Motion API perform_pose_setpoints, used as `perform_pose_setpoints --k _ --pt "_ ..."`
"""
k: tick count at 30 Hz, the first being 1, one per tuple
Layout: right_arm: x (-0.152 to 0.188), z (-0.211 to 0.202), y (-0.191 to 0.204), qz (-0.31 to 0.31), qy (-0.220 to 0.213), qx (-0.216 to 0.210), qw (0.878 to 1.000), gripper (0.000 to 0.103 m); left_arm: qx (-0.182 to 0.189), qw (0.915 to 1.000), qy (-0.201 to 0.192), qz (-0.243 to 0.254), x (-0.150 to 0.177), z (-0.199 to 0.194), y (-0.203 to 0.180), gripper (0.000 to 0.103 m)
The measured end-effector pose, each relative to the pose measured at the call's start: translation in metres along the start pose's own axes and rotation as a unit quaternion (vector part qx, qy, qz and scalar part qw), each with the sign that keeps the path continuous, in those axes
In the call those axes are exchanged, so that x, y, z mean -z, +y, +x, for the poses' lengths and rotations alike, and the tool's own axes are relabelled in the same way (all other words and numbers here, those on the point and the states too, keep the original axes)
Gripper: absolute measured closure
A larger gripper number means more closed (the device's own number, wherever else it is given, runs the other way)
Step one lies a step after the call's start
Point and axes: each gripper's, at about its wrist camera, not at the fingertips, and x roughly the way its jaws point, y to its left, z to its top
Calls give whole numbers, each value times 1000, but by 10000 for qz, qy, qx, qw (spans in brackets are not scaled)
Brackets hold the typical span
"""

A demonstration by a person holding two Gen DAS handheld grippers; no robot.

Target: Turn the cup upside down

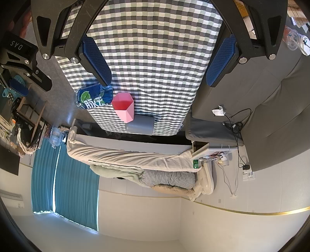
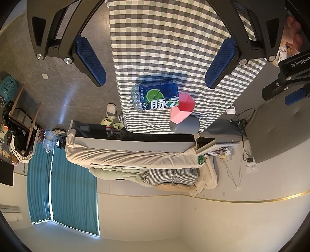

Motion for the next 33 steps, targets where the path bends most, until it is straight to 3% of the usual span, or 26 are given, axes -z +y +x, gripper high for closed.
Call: perform_pose_setpoints --k 33 --pt "-1 -1 5 -17 -11 -18 10000 0 11 10000 3 -26 0 0 1 2"
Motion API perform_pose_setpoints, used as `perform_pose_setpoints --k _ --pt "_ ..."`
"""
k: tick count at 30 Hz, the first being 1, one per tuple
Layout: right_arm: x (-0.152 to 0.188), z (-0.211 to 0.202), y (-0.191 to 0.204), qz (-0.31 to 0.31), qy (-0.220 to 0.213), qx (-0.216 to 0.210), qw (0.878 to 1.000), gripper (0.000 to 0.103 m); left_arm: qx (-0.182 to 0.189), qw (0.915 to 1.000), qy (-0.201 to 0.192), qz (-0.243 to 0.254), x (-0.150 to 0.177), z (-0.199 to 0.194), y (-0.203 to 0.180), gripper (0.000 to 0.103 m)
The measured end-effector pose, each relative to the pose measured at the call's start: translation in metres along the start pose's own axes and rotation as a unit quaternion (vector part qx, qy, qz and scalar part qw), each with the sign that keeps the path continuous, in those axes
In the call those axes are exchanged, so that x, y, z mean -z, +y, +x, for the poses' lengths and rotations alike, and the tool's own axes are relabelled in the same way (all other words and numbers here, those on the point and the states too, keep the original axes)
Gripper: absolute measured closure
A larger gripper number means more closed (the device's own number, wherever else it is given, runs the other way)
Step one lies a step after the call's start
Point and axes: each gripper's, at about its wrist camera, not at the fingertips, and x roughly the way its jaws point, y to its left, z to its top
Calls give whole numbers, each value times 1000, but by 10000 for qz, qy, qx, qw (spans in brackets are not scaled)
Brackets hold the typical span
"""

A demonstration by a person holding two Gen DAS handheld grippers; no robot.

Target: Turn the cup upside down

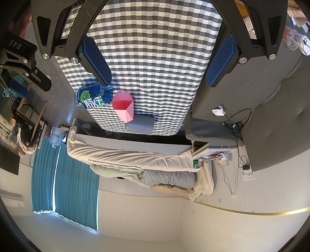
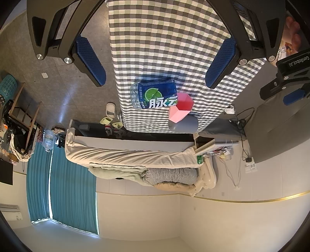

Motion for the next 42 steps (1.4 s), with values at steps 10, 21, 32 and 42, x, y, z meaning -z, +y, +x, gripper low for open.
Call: perform_pose_setpoints --k 10,21,32,42 --pt "-7 7 4 -6 164 -34 9999 0 -22 9997 247 -62 -11 16 7 2" --pt "-46 83 30 -223 899 -239 9954 0 -482 9941 933 -267 -35 90 41 2" --pt "-75 222 74 -555 1778 -371 9818 1 -657 9890 1233 -492 -48 175 82 2" --pt "-62 308 82 -437 2874 -259 9565 14 -448 9874 1502 -198 -37 187 81 2"
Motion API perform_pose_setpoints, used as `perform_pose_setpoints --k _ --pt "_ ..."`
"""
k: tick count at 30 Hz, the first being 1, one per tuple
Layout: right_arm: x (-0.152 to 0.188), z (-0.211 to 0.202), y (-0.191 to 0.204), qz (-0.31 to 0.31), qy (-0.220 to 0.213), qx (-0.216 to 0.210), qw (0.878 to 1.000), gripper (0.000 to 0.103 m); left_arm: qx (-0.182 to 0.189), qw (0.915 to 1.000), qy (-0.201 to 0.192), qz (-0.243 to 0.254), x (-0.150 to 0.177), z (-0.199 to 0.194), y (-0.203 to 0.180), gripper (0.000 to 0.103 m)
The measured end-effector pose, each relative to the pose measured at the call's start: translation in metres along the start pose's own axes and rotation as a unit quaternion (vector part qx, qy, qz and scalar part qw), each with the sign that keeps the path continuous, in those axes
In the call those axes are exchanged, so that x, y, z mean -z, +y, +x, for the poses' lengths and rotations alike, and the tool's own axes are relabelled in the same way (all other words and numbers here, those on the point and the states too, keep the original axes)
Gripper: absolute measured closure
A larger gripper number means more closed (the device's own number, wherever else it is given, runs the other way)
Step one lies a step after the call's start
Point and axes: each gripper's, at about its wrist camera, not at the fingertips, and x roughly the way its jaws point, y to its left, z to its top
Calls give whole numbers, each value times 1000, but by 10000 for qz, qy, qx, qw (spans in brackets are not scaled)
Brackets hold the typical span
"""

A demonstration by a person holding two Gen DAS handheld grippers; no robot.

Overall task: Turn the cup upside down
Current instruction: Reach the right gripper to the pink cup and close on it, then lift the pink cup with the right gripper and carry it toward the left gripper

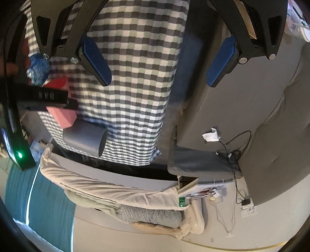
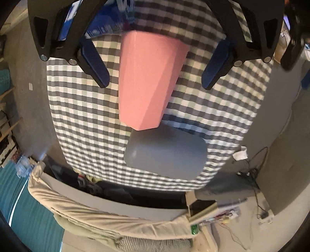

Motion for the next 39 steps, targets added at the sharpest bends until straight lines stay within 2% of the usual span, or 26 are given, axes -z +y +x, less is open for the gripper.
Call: perform_pose_setpoints --k 4,6,10,15,24,29,33,37,39 --pt "-1 5 6 -11 208 64 9998 22 -41 10000 54 -28 5 -3 7 2" --pt "3 3 9 24 328 220 9992 33 -13 9999 85 -134 7 -6 10 2" --pt "15 -8 10 104 489 99 9987 35 -19 9998 121 -179 9 -17 10 2" --pt "49 -43 20 45 391 -72 9992 38 35 9999 30 -148 15 -42 7 2" --pt "142 -99 35 33 426 -376 9984 39 36 9998 14 -192 37 -84 14 2" --pt "185 -111 33 54 381 -400 9985 39 46 10000 -9 -1 52 -105 4 2" --pt "191 -115 30 -65 241 -405 9989 39 24 9999 105 72 61 -110 -2 2" --pt "190 -127 25 -86 -60 -615 9981 39 -47 9998 151 89 67 -117 -7 2" --pt "191 -136 20 -76 -224 -779 9967 34 -69 9997 193 102 70 -119 -11 2"
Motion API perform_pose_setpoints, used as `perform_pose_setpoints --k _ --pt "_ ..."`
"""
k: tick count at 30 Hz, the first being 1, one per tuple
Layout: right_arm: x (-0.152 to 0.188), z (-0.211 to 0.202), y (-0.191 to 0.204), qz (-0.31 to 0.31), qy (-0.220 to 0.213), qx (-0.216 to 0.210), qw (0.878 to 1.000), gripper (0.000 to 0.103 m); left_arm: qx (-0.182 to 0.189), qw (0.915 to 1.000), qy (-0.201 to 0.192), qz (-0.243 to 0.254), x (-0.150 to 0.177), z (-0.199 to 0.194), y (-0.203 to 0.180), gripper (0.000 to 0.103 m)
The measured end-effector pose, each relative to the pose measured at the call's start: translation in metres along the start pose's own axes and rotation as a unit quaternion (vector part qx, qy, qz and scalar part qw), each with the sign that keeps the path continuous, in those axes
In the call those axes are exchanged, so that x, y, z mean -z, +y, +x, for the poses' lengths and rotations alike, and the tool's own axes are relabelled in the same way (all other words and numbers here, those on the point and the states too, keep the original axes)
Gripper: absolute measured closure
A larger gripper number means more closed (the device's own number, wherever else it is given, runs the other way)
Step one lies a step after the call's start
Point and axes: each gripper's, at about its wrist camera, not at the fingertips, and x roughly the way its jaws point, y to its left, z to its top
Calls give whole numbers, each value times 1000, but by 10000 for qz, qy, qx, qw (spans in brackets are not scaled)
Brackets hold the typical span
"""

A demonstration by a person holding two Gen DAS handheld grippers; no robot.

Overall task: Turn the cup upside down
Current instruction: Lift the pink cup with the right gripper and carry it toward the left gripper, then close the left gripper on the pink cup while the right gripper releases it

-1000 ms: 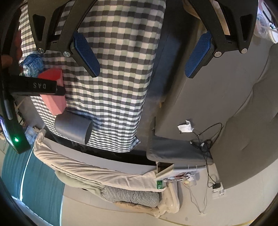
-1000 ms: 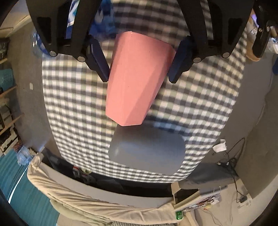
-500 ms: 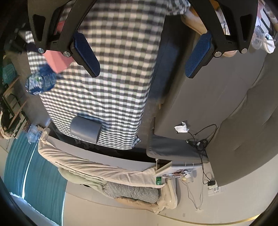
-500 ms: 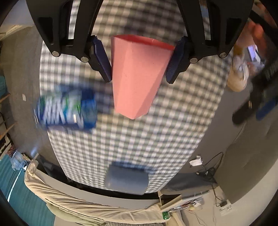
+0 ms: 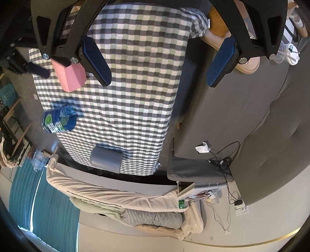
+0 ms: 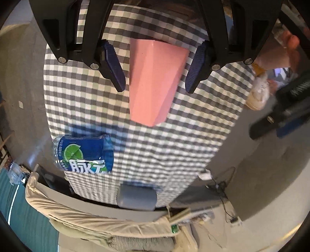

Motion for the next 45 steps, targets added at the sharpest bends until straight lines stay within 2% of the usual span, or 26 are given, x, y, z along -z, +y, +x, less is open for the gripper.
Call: perform_pose_setpoints --k 5,10,14,24,27,33,35,37,39,45 --pt "-3 -30 -17 49 -460 -137 9988 30 129 9998 60 154 4 -7 -23 2" --pt "-12 -57 -50 -54 -711 176 9973 29 365 9977 224 519 2 -11 -61 2" --pt "-15 -69 -77 -93 -823 316 9961 29 589 9956 477 558 -3 -6 -84 2" --pt "-7 -49 -118 124 -837 335 9958 29 870 9860 1350 446 -2 49 -121 2" --pt "-9 -43 -121 184 -820 279 9961 29 1092 9813 1541 378 -1 65 -128 2" --pt "-10 -27 -122 111 -652 340 9972 29 1179 9773 1728 326 1 85 -132 4" --pt "-10 -24 -125 125 -627 377 9972 29 1272 9751 1786 326 2 87 -133 10" --pt "-10 -23 -128 194 -621 370 9972 29 1497 9695 1912 320 3 90 -135 31" --pt "-11 -21 -129 235 -607 328 9973 29 1736 9645 1976 248 3 90 -136 42" --pt "-10 -25 -125 154 -680 360 9969 29 1686 9707 1675 346 -5 73 -136 43"
